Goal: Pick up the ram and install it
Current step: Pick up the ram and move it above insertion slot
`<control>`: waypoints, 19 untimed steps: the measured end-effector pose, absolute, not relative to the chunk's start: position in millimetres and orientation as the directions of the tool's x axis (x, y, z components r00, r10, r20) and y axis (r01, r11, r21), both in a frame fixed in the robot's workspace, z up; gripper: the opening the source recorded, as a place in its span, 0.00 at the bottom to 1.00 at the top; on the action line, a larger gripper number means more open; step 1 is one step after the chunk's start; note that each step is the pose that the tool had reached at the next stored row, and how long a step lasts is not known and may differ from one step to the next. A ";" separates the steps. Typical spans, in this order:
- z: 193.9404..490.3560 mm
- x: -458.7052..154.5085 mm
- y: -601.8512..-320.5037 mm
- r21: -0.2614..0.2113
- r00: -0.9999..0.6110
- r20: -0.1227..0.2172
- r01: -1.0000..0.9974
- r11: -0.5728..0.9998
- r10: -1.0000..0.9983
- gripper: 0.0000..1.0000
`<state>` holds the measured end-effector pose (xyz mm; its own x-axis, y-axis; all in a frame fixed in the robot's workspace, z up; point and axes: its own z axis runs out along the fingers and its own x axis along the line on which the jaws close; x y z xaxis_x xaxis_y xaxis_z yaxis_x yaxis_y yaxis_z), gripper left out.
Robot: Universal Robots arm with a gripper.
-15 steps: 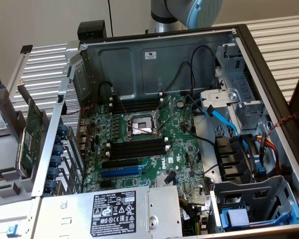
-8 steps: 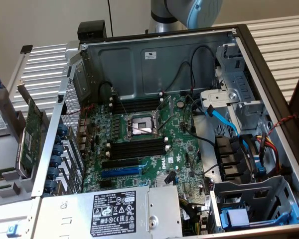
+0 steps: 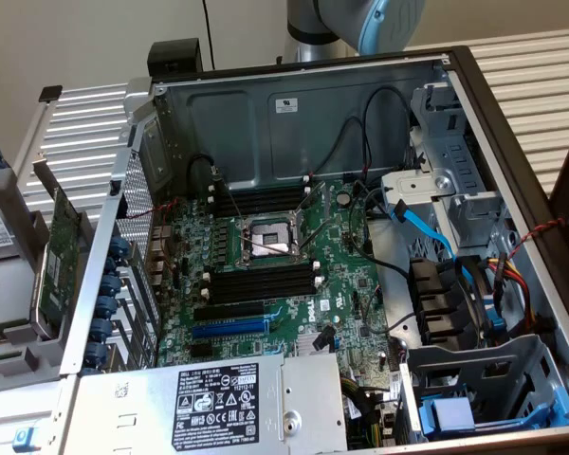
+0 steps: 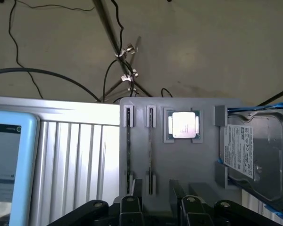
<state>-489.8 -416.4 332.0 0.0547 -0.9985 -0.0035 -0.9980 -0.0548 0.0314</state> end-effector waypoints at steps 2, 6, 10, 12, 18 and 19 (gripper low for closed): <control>328.4 -489.8 -416.5 0.030 0.056 -0.003 -0.998 -0.056 -0.998 0.36; 323.6 -490.7 -416.6 0.019 0.057 -0.003 -0.998 -0.057 -0.998 0.36; 318.7 -491.0 -418.7 0.016 0.057 -0.002 -0.998 -0.057 -0.998 0.36; 316.1 -491.0 -421.5 0.015 0.058 -0.002 -0.998 -0.058 -0.998 0.36; 305.4 -491.0 -428.8 0.015 0.058 -0.002 -0.998 -0.058 -0.998 0.36; 303.6 -491.0 -429.2 0.015 0.058 -0.002 -0.998 -0.058 -0.998 0.36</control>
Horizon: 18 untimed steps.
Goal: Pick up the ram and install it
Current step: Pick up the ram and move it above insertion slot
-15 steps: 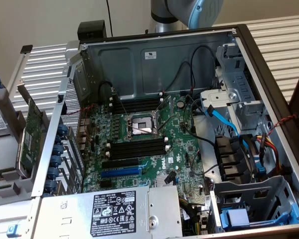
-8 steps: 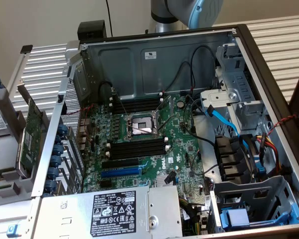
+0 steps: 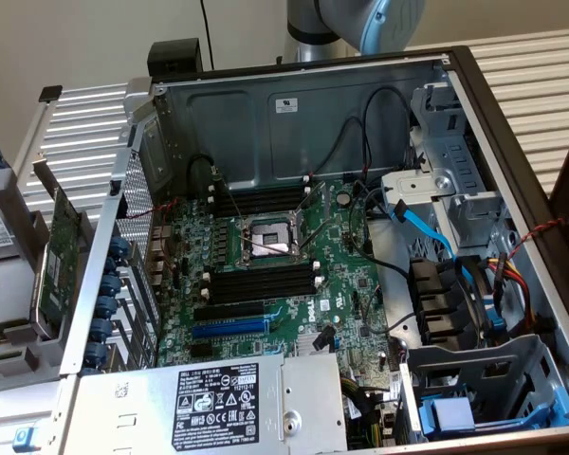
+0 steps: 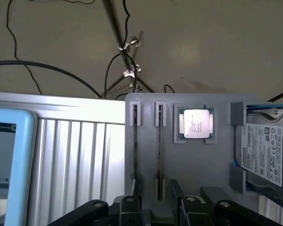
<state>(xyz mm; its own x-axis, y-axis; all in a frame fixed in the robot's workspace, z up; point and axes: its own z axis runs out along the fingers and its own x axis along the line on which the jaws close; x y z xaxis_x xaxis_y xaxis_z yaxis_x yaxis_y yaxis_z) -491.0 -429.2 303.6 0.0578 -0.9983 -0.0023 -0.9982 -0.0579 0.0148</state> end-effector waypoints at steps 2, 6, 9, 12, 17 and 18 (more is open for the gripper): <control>300.0 -491.0 -429.9 0.015 0.058 -0.002 -0.998 -0.058 -0.998 0.36; 292.5 -490.9 -430.9 0.015 0.058 -0.002 -0.998 -0.058 -0.998 0.36; 287.2 -490.9 -431.5 0.015 0.058 -0.002 -0.998 -0.058 -0.998 0.36; 281.8 -490.9 -432.0 0.015 0.058 -0.002 -0.998 -0.058 -0.998 0.36; 272.7 -490.9 -433.0 0.015 0.058 -0.002 -0.998 -0.058 -0.998 0.36; 270.8 -490.8 -433.4 0.015 0.058 -0.002 -0.998 -0.058 -0.998 0.36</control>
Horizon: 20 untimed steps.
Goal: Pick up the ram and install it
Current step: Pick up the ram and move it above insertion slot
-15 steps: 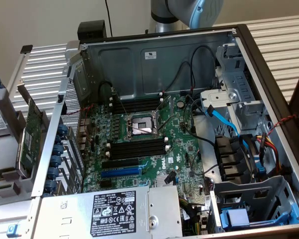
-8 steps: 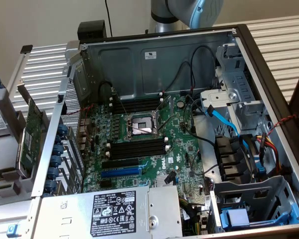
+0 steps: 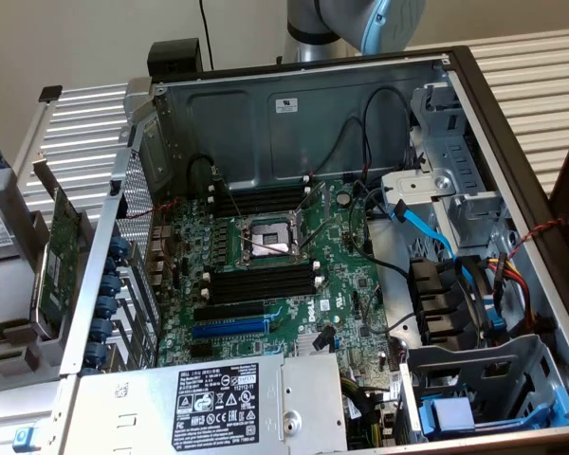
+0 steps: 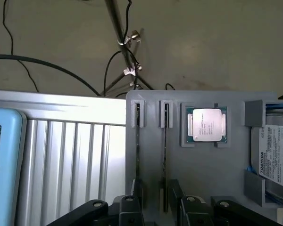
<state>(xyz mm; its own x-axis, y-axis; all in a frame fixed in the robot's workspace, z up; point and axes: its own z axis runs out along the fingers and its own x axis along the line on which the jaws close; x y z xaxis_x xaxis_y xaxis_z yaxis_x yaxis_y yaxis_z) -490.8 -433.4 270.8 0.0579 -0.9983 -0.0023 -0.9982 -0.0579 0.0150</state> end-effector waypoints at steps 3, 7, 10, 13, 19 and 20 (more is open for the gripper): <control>265.3 -490.3 -436.4 0.015 0.058 -0.002 -0.998 -0.058 -0.998 0.36; 258.1 -487.5 -443.1 0.014 0.058 -0.002 -0.998 -0.058 -0.998 0.36; 253.1 -483.4 -446.6 0.011 0.058 -0.002 -0.998 -0.058 -0.998 0.36; 247.9 -481.0 -447.3 0.009 0.058 -0.002 -0.998 -0.058 -0.998 0.36; 237.0 -481.0 -451.5 0.009 0.058 -0.002 -0.998 -0.058 -0.998 0.36; 235.2 -480.9 -452.3 0.009 0.058 -0.002 -0.998 -0.058 -0.998 0.36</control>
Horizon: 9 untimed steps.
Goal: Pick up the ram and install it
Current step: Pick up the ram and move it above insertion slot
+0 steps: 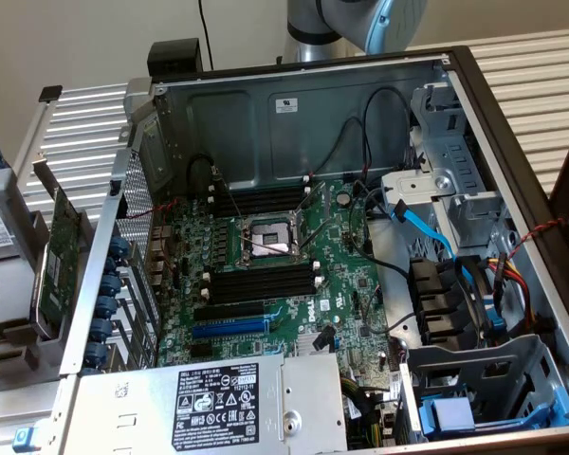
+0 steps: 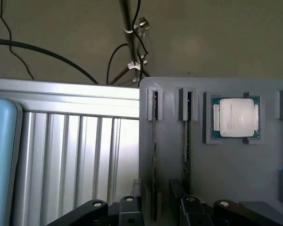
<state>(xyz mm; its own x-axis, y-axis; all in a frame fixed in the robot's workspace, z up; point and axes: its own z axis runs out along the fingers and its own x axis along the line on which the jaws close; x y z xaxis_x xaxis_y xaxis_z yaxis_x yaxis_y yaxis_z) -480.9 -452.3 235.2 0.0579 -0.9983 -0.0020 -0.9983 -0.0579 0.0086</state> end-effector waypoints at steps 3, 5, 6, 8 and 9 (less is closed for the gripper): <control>229.7 -481.0 -453.0 0.009 0.058 -0.002 -0.998 -0.058 -0.998 0.36; 226.1 -481.0 -453.0 0.009 0.058 -0.002 -0.998 -0.058 -0.998 0.36; 224.3 -481.0 -453.1 0.009 0.058 -0.002 -0.998 -0.058 -0.998 0.36; 220.7 -480.9 -453.0 0.009 0.058 -0.002 -0.998 -0.058 -0.998 0.36; 218.8 -480.9 -453.0 0.009 0.058 -0.002 -0.998 -0.058 -0.998 0.36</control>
